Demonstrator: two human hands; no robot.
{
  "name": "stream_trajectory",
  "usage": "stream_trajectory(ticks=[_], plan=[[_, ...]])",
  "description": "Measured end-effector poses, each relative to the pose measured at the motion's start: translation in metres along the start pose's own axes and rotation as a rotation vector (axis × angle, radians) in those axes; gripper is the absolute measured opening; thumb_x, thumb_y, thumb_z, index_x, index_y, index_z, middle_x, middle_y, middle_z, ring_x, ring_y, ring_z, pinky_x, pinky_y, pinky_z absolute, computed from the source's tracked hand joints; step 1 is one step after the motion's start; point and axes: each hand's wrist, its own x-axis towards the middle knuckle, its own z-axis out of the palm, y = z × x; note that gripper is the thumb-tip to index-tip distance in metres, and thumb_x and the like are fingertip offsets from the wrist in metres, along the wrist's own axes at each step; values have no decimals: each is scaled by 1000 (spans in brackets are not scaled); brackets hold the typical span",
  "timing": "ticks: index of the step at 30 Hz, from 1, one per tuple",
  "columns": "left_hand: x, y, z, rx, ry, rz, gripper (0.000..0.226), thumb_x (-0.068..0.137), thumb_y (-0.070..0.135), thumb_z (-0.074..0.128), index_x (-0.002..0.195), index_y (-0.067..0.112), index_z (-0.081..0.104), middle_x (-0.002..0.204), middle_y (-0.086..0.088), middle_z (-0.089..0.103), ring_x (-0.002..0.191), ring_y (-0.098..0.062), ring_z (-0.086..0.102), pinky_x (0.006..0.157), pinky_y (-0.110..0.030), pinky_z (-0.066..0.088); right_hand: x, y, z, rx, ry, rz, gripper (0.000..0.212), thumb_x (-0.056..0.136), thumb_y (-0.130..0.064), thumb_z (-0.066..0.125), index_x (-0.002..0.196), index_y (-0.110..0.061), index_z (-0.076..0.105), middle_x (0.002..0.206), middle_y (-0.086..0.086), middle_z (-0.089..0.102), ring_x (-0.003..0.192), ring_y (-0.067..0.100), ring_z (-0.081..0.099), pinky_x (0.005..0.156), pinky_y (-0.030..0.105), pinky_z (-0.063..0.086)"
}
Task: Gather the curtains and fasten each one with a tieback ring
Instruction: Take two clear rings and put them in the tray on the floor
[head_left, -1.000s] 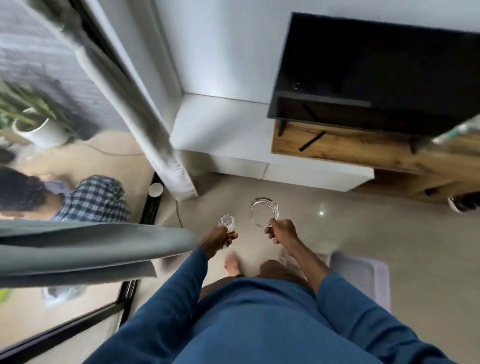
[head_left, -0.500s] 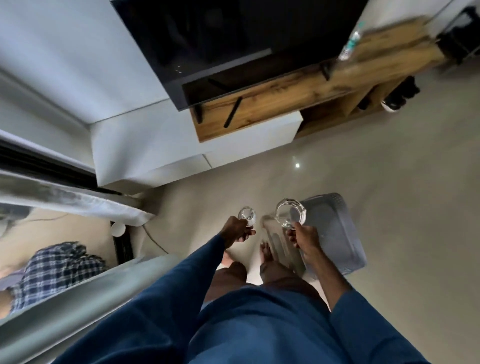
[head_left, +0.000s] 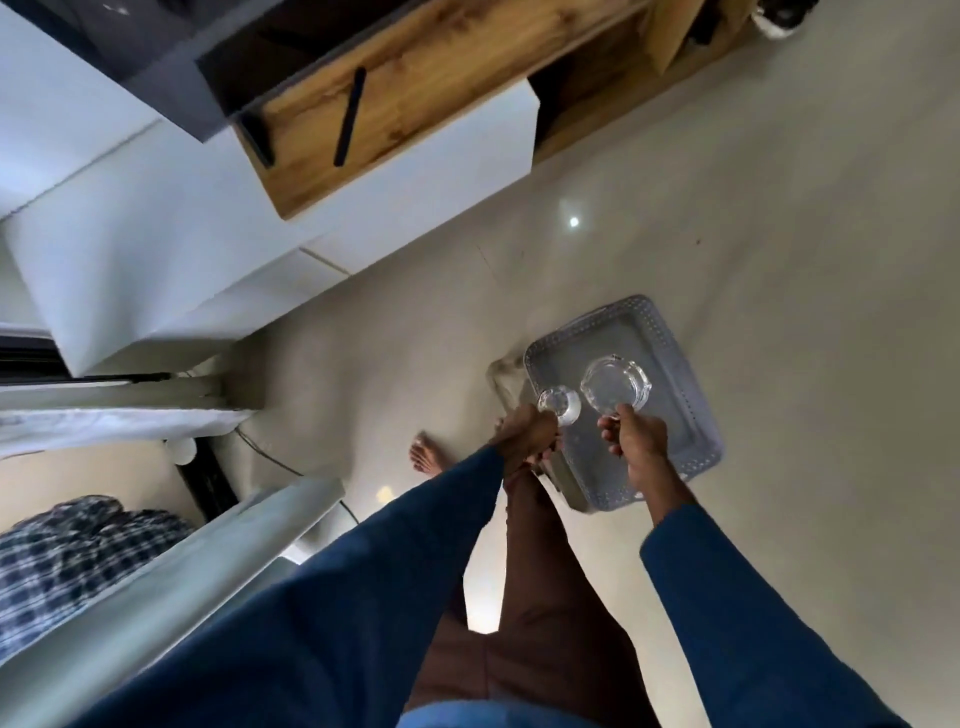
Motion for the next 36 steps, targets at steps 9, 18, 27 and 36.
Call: stream_trajectory(ticks=[9,18,27,36], plan=[[98,20,33,40,-42,20,37,104,21,39,72,16,56,60,1,58,45,-10,50,39,-20,39,100,8,19,108,25,4,22,91,-17,56,79,-5,69,57,1,67,37,6,53,36,17,35],[151,48,40,-134,67,-91,40,98,9,38,61,10,54,59,-7,55,39,-14,44,36,-15,27,163,-16,19,5,24,-94,27,96,-15,52,74,-6,65,69,9,68,37,6,54,35,18,36],[160,46,39,-208,85,-130,45,103,12,37,61,7,52,38,-3,49,24,-10,38,34,-13,24,179,-11,31,10,-21,-22,34,103,-24,53,77,-5,64,60,5,66,37,9,57,39,23,45],[159,45,34,-292,82,-135,42,107,20,34,74,5,55,60,-10,52,37,-13,42,37,-20,30,181,-10,36,12,59,-17,33,103,-23,56,81,0,65,64,13,65,35,11,56,34,21,44]])
